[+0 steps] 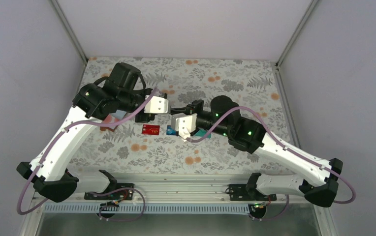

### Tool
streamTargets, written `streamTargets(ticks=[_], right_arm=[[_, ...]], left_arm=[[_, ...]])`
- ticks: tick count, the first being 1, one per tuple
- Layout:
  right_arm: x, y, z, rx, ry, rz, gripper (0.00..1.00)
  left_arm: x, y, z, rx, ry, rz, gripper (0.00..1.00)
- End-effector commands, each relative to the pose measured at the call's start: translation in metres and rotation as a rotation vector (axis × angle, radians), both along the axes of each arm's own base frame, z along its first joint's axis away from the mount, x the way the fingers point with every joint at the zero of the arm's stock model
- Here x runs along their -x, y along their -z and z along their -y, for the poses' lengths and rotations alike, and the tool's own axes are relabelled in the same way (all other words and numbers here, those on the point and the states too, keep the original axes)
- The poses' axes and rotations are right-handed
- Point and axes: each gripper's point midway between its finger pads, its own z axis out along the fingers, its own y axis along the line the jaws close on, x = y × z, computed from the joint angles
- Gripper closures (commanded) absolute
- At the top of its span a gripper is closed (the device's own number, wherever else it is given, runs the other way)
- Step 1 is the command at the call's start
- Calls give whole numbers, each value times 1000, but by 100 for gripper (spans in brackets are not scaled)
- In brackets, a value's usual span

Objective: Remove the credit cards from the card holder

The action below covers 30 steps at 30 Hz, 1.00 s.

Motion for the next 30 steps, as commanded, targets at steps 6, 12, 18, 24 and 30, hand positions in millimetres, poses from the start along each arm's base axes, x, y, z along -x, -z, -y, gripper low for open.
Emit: streamTargets(ticks=[6,12,18,24,30], right_arm=[[-2,-14,1,-80,2,-116,83],[-27,-54,42,-481,48,-447,36],[5,-97,49,-708,-281,-788,20],[-6,-114,37,-807,-344,-1014,20],[-1,-118,18,-756,-396,-1042,35]], left_arm=[[-2,-28,-1,109,-89,-21,98],[-7,-78,-10,347,-143,-156,98],[31,-130,-16,535,36,-283,98],[27,-131,-19,584,40,-392,98],[22,-129,-19,587,16,-400,98]])
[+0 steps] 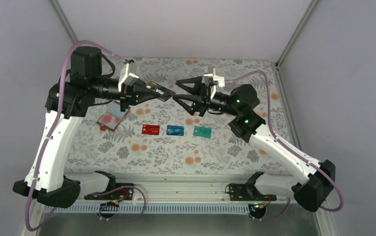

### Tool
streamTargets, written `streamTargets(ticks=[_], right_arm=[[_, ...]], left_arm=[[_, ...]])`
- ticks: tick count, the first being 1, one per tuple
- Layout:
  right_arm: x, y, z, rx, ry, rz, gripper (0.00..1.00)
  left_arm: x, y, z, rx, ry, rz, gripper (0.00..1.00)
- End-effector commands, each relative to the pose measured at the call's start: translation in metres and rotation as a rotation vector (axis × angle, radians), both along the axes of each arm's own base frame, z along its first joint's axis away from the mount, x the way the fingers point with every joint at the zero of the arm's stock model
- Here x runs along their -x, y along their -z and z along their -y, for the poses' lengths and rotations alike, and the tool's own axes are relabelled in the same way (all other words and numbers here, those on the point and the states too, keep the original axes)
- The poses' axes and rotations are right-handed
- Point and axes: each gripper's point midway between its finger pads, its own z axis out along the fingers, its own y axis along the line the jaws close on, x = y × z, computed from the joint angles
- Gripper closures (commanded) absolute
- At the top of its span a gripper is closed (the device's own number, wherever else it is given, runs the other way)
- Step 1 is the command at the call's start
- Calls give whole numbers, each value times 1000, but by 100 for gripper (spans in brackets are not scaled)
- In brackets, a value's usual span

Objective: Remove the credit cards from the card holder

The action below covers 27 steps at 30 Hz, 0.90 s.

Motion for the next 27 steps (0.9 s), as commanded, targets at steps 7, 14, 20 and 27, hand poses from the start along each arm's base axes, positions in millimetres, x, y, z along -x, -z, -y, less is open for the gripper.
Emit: streamTargets(ticks=[7,14,20,27], right_arm=[[34,-42,-12,-69,-133,87,50],[30,-37,-20,-11,-123,72,95],[20,-32,-21,76,-69,65,96],[-6,-9,-16,259,-10,1,96]], left_arm=[[0,-4,0,25,10,-21,98],[-1,-3,0,26,11,-28,97],[0,-4,-1,27,8,-27,98],[-26,15,-6,-8,-118,-103,22]])
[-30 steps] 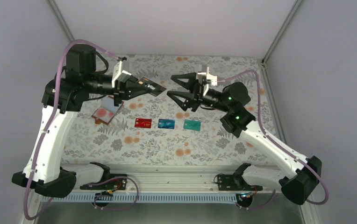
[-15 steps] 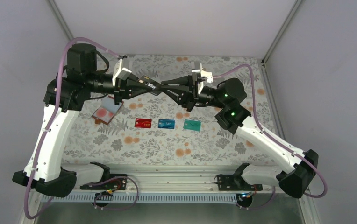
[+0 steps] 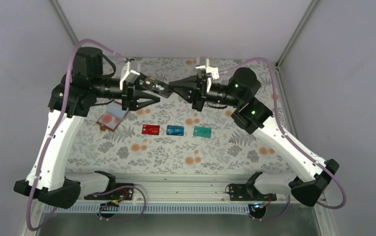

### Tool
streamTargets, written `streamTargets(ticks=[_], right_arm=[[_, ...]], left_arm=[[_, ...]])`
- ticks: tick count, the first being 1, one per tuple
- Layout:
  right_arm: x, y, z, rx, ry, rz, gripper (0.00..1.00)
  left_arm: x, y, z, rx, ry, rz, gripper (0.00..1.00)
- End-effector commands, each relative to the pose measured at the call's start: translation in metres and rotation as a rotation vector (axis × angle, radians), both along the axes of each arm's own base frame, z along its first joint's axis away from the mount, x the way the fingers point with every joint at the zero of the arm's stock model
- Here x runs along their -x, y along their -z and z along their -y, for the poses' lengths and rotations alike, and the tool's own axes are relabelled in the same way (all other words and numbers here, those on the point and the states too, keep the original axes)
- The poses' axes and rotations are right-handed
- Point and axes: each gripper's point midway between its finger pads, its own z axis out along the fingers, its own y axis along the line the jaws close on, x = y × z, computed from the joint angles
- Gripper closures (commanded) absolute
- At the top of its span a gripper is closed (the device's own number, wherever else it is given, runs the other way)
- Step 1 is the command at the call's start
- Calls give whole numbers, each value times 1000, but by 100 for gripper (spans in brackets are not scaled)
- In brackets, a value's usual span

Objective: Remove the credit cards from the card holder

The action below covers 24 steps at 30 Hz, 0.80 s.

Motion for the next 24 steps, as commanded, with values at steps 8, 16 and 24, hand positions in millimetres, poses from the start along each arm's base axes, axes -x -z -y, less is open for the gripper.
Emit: streamTargets(ticks=[8,16,24], right_arm=[[-138,153,61,468,224,-409,96],[-200,288,37,692,96,-580,96],[-210,379,16,706,-34,-734,96]], left_arm=[[-104,80,-81,-264,-675,-92,0],[-107,105,-96,-326,-709,-93,0],[-117,138,-107,-356,-726,-164,0]])
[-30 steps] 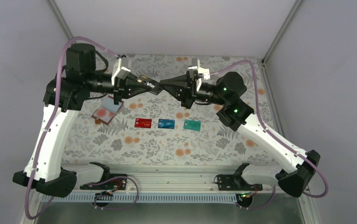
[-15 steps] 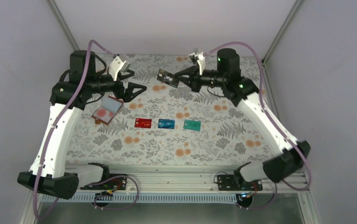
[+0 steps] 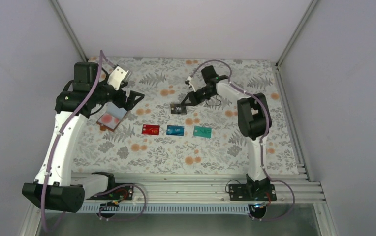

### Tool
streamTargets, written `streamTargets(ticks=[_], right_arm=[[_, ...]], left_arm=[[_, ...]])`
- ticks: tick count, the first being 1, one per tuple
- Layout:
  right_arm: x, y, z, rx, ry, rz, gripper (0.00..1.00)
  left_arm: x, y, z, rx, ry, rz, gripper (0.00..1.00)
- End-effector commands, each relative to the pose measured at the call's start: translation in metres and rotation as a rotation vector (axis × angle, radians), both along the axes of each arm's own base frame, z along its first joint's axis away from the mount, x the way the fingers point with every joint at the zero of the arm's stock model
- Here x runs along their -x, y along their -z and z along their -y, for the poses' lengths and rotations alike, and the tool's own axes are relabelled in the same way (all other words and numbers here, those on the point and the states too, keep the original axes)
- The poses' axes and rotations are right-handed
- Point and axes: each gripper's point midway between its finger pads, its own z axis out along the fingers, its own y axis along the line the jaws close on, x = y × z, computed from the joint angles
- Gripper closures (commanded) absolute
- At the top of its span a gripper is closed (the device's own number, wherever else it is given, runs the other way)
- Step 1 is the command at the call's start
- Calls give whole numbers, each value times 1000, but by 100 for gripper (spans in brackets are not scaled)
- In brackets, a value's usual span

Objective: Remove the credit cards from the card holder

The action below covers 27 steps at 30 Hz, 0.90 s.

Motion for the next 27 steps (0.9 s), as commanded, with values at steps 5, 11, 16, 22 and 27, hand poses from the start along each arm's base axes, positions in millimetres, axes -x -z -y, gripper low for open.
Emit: streamTargets(ticks=[5,11,16,22,27], right_arm=[[6,35,-25,-90,-94,-108,96],[6,57,-26,-84,-97,-152,96],[2,67,-19,-34,-89,-135,96],[-6,90,-4,96,-39,-138,96],[-9,95,0,131,-17,-130,89]], left_arm=[[-8,15,-8,-1,-13,-30,0],[-12,17,-9,1,-16,-42,0],[-11,19,-7,14,-4,-52,0],[-10,20,-8,14,-6,-55,0],[-10,21,-9,19,-5,-61,0]])
